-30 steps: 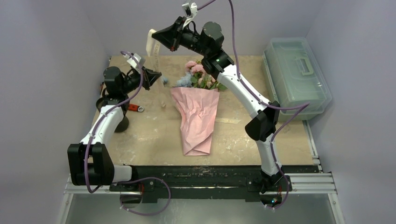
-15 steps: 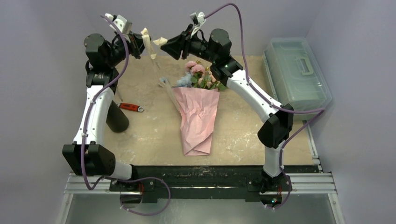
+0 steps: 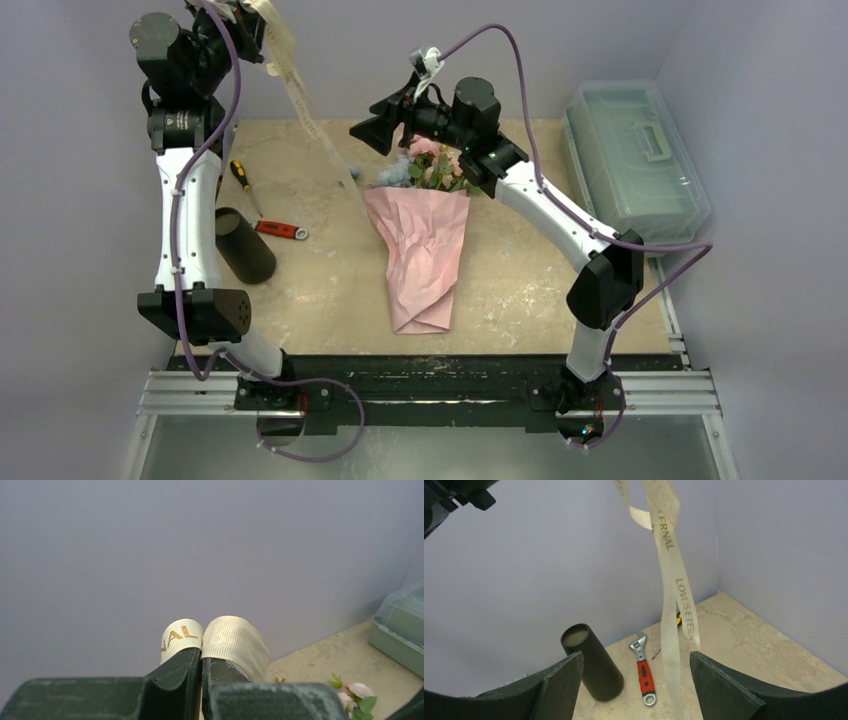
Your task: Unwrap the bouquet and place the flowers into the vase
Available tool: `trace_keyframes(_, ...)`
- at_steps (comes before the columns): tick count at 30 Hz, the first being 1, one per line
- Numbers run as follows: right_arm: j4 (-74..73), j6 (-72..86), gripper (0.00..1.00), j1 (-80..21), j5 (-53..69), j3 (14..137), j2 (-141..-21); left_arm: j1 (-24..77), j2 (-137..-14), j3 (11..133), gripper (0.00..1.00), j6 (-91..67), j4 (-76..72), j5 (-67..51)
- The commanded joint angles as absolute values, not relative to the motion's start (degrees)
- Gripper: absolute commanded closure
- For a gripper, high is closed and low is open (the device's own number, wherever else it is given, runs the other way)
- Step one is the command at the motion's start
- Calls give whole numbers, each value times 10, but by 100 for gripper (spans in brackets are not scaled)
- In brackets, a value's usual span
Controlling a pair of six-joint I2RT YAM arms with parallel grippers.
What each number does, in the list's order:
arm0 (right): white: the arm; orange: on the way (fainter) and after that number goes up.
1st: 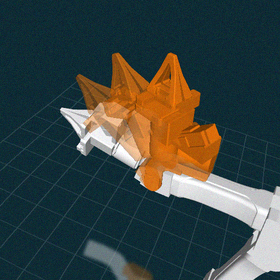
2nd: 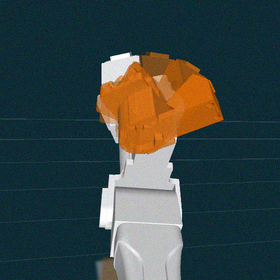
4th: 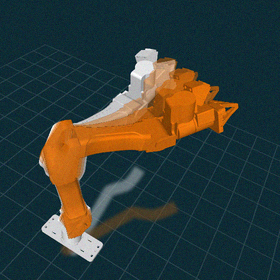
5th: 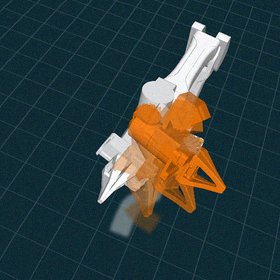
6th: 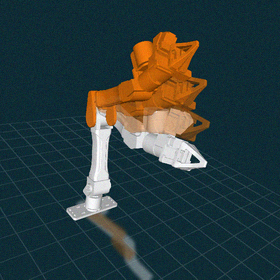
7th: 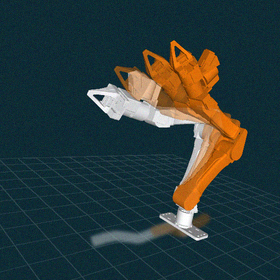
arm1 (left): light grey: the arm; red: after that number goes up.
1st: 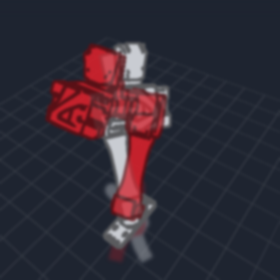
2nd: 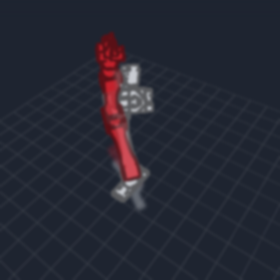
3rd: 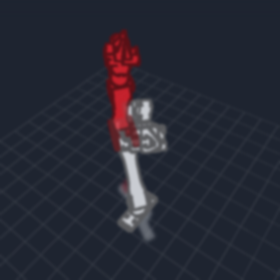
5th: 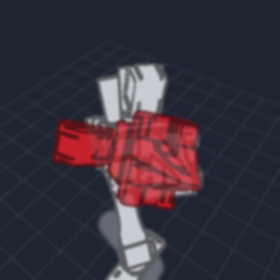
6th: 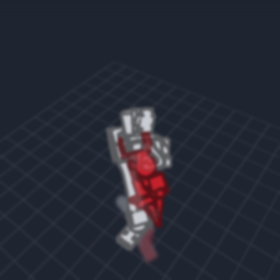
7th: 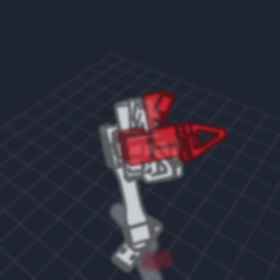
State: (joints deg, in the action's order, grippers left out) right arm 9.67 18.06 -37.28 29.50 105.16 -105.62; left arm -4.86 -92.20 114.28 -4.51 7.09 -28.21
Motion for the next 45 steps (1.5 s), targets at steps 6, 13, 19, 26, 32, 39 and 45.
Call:
trace_keyframes(6, 97, 158, 17, -366, 292, 1036, -1013, -71, -985, 1276, 100, -3, 114, -138)
trace_keyframes(13, 96, 159, 16, -351, 295, 1029, -1012, -82, -1048, 1363, 100, 63, 127, -60)
trace_keyframes(19, 95, 161, 16, -341, 300, 1023, -1012, -84, -1100, 1370, 100, 94, 152, -32)
trace_keyframes(26, 98, 166, 16, -330, 308, 1005, -1007, -84, -1132, 1316, 100, 109, 182, -14)
trace_keyframes(32, 102, 167, 16, -322, 308, 988, -1000, -84, -1148, 1264, 100, 116, 204, -2)
trace_keyframes(39, 104, 168, 16, -318, 310, 983, -999, -84, -1185, 1253, 99, 146, 265, 24)
trace_keyframes(45, 92, 163, 16, -315, 315, 982, -1003, -85, -1206, 1264, 87, 168, 315, 30)
